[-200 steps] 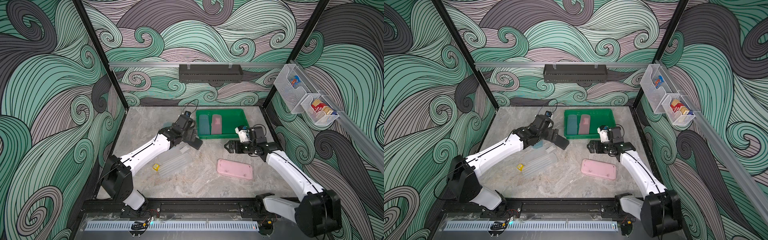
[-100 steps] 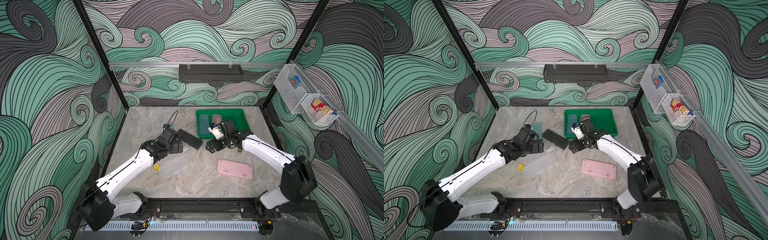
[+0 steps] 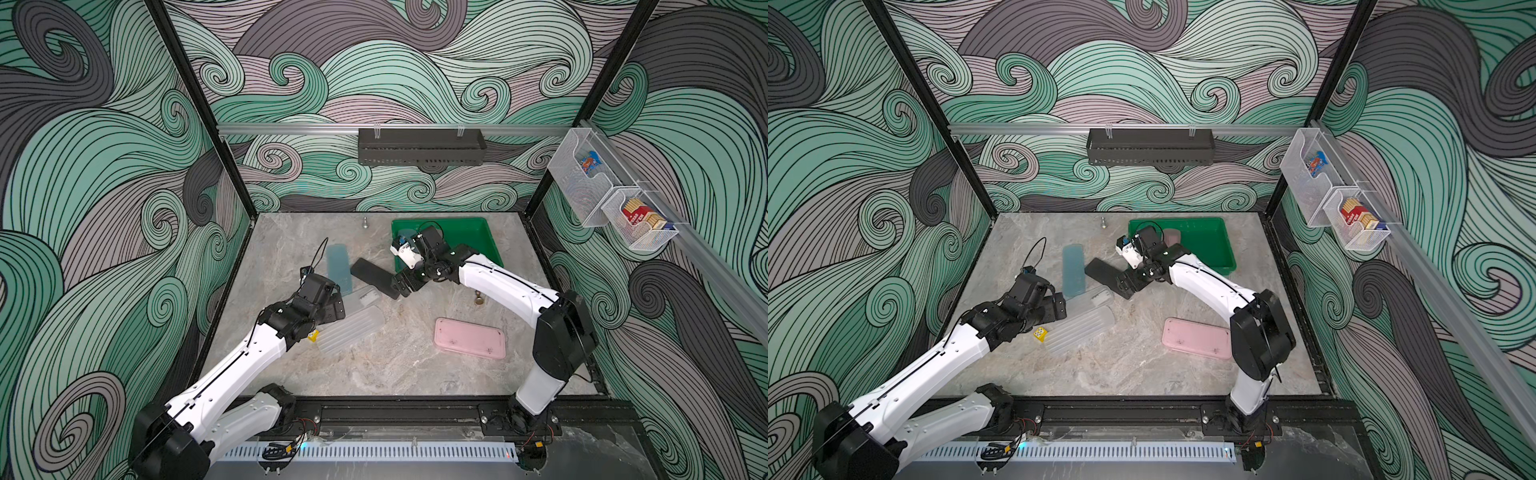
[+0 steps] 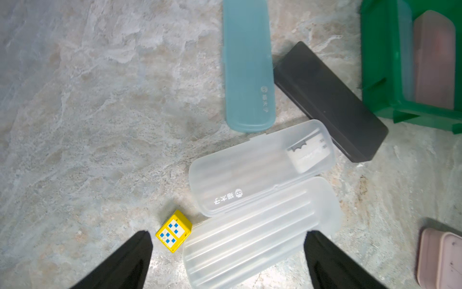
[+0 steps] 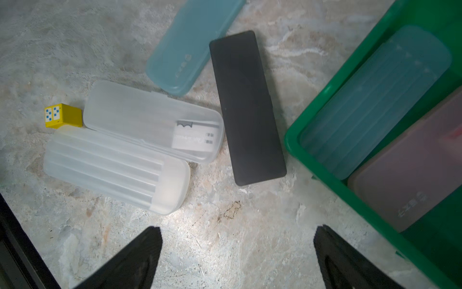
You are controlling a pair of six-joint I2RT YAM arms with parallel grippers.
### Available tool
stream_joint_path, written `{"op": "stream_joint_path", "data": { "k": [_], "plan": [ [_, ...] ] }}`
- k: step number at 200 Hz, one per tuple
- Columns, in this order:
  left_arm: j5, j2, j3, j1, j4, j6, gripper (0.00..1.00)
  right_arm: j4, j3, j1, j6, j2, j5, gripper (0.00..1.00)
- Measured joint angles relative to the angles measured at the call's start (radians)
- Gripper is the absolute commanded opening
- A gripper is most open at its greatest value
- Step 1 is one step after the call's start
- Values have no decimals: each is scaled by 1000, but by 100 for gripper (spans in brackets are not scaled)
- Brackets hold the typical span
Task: Put the pencil case into the storage box
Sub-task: Pick up the pencil case from the center of the board.
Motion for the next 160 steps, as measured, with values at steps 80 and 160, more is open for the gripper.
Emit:
{"op": "stream_joint_path", "data": {
  "k": [80, 160],
  "plan": [
    [79, -28, -109, 95, 31, -37, 99, -50, 267, 3, -132, 322, -60, 99],
    [113, -24, -142, 114, 92, -36, 99, -110, 539, 3, -217, 571, -61, 99]
  ]
}}
